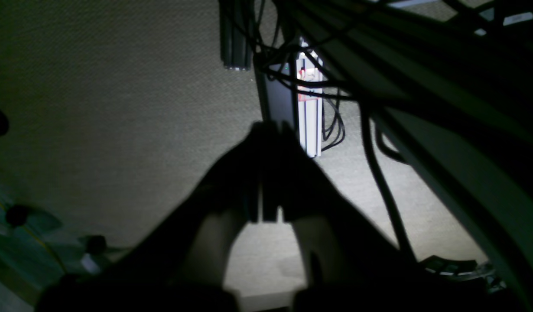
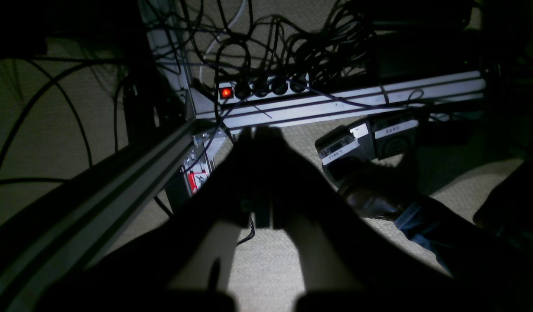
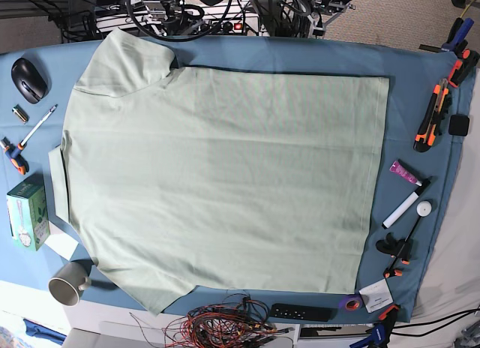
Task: Fold the T-shirt properly
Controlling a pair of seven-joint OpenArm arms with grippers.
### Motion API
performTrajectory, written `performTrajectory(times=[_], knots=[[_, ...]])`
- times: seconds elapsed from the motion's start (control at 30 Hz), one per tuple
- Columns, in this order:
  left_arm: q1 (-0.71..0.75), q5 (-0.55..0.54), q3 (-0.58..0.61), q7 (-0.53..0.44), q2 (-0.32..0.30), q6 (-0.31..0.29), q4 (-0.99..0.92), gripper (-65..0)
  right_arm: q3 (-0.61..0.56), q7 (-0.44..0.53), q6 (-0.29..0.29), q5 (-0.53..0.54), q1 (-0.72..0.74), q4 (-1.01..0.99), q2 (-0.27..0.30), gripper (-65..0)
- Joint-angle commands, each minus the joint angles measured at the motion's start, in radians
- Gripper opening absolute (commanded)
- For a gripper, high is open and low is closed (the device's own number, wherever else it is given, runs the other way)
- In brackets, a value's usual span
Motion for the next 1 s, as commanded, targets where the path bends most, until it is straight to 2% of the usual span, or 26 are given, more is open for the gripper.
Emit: performTrajectory(times=[0.0,0.97], knots=[[0.001,-0.003,-0.002,0.001,-0.001,-0.006,0.005,-64.5,0.003,0.013,0.002,-0.002,0.0,0.006,0.006,-65.0],[0.019,-0.003,-0.002,0.0,-0.001,-0.006,0.029,-64.5,0.003,0.043,0.002,-0.002,0.001,0.006,0.006,-65.0]])
